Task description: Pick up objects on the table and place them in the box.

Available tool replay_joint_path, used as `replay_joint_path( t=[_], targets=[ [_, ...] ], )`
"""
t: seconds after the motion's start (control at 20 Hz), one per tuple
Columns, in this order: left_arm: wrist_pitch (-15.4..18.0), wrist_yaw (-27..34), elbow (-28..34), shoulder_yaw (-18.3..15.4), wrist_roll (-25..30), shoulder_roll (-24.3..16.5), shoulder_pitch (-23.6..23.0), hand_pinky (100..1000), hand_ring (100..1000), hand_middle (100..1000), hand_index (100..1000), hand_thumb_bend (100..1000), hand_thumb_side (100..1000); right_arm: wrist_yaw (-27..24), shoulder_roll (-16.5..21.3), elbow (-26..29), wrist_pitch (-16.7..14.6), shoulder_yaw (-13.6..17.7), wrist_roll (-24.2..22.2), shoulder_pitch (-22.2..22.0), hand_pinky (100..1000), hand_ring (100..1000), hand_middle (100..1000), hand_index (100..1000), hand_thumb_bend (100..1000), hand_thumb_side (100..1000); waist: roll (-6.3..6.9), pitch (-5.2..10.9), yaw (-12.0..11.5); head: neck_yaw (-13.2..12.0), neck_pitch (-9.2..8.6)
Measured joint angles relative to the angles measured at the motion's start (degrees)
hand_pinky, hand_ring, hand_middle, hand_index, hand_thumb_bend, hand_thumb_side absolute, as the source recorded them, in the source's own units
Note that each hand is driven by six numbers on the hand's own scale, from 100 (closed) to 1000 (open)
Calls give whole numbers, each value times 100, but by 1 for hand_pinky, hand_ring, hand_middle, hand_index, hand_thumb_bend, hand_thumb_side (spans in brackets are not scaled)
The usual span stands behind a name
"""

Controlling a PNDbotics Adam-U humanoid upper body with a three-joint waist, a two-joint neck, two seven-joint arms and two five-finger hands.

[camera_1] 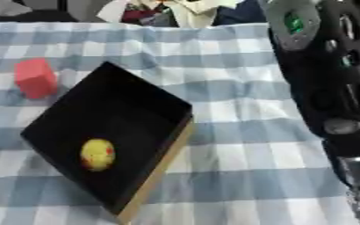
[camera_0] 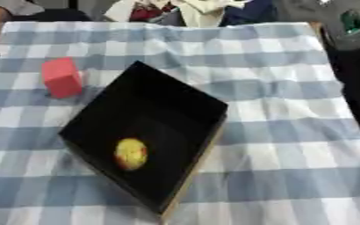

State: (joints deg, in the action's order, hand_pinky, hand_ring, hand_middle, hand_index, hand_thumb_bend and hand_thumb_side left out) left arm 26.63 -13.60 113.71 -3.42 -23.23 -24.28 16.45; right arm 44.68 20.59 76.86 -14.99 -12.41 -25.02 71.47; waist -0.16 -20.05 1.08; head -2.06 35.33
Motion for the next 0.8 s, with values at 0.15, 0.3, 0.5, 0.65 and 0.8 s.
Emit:
replay_joint_path(
  t=[0.15,0.3,0.5,0.65,0.8],
  targets=[
    [-24,-8,0,-26,-63,-47,-32,513,739,680,783,161,875,-276,165,113,-138,-77,-147,-195,772,748,531,694,100,458,-26,39,45,-86,39],
    [-45,-24,0,-40,-119,-81,-40,513,739,680,783,161,875,-554,305,186,-254,-150,-330,-358,772,749,530,695,100,459,-70,70,67,-146,40],
    [-60,-49,0,-54,-165,-100,-75,513,739,680,782,160,874,-901,405,221,-405,-267,-597,-507,769,748,530,693,100,459,-77,114,75,-190,39],
    [-69,-55,0,-60,-179,-102,-82,513,739,680,782,160,874,-1160,418,220,-541,-403,-831,-551,768,748,531,696,100,461,-99,133,85,-190,39],
    [-72,-56,0,-68,-183,-125,-85,513,739,680,782,160,874,-1411,417,210,-625,-506,-1071,-577,770,749,530,700,100,465,-103,140,87,-186,39]
  ],
)
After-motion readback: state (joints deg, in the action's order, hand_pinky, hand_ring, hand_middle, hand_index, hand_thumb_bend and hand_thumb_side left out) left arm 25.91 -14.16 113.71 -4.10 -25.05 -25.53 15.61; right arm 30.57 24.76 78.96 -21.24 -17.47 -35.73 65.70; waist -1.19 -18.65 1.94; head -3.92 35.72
